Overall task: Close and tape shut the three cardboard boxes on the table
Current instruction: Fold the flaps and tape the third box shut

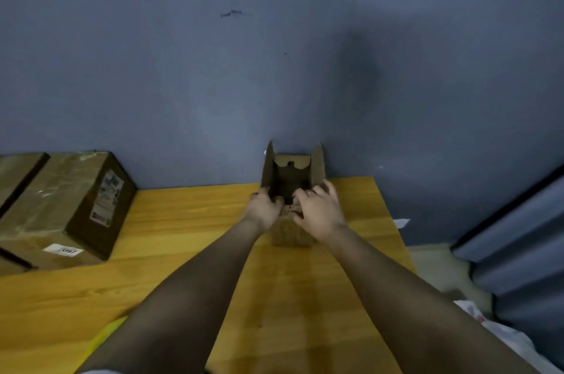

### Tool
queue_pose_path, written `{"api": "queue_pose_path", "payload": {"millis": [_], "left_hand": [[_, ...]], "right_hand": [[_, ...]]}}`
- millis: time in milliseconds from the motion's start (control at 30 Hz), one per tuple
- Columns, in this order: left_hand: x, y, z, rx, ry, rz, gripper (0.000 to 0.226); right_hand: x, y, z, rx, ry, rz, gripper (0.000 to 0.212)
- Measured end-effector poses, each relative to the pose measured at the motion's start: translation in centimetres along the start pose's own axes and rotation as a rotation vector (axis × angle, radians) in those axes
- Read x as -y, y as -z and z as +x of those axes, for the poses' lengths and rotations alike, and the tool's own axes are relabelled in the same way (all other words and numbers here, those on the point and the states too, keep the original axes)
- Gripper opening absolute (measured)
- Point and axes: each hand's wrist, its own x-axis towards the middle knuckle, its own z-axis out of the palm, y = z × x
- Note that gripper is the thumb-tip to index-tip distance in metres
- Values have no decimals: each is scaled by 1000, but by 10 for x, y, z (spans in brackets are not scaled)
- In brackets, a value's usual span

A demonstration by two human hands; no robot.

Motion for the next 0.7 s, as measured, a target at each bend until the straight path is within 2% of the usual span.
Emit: {"api": "queue_pose_path", "payload": {"millis": [100,200,300,400,533,700], "left_hand": [[8,4,4,-42,-24,42,41],[18,5,2,-82,-47,3,34],[22,-3,-7,-47,-12,-198,28],[24,-13,-17,3,29,-381,19],[27,-18,-27,23,55,-449,22],[26,-17,-34,20,102,-429,28]], "right_hand": [[-7,2,-1,-11,56,67,18],[-19,0,-10,-63,122,22,14],[-32,-7,-25,-157,69,23,13],[-38,-11,-36,-159,64,-6,17],[-35,-9,-47,-144,94,-35,42],[-35,-11,-60,-82,184,-46,29]]}}
